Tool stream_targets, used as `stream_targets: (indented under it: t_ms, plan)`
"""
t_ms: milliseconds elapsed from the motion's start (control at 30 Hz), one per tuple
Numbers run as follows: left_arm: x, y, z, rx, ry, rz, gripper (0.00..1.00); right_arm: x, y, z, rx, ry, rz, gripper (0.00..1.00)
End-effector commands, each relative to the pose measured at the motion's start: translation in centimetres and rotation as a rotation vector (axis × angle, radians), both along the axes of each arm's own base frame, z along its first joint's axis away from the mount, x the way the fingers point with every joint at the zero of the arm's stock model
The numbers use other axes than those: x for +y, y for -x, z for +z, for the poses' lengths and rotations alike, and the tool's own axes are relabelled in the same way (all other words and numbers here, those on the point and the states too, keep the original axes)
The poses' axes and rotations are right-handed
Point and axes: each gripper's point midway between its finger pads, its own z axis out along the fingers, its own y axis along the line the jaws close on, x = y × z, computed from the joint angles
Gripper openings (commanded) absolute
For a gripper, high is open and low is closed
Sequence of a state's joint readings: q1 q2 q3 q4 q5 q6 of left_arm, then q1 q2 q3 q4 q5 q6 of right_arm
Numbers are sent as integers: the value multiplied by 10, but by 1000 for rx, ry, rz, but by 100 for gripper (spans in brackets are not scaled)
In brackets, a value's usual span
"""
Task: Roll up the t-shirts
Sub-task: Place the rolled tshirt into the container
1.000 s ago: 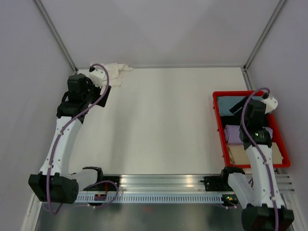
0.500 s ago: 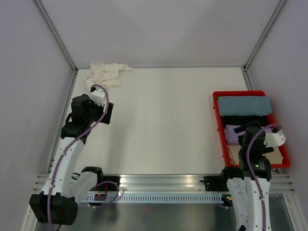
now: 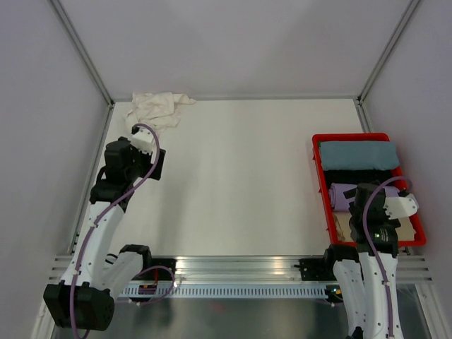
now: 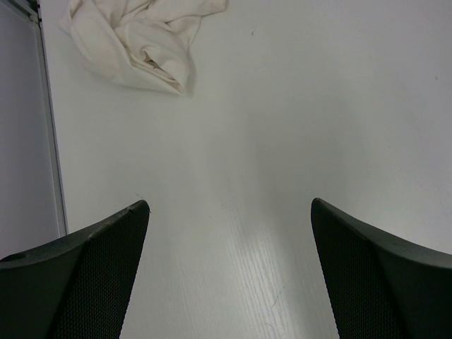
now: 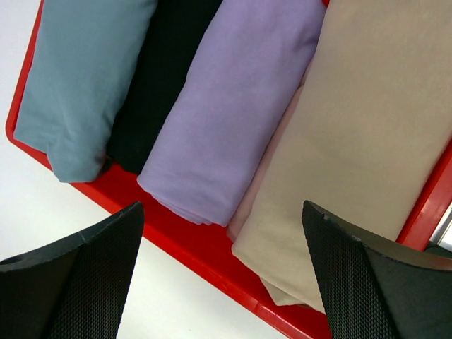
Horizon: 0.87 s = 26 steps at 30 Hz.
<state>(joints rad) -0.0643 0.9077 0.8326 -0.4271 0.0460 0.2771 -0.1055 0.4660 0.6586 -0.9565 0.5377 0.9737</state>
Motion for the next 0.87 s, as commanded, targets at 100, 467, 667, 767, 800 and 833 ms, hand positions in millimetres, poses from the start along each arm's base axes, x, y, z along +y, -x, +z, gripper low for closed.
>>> stream_targets:
  t_ms: [100, 467, 667, 767, 800, 833]
  plan:
    - [-2, -4, 9, -48, 32, 17, 100, -2, 1, 13, -60, 8, -16, 98]
    - [-2, -4, 5, -39, 29, 15, 100, 5, -7, 14, -98, 5, 42, 98]
    - [-2, -6, 5, -39, 25, 10, 100, 4, -8, 13, -80, 12, 48, 98]
    - [-2, -7, 3, -34, 21, 10, 100, -4, -5, 17, -55, 46, 13, 98]
    - [-2, -8, 2, -30, 23, 11, 100, -5, -4, 18, -39, 51, 9, 98]
    - [-2, -8, 2, -32, 22, 11, 100, -4, -6, 18, -37, 49, 21, 98]
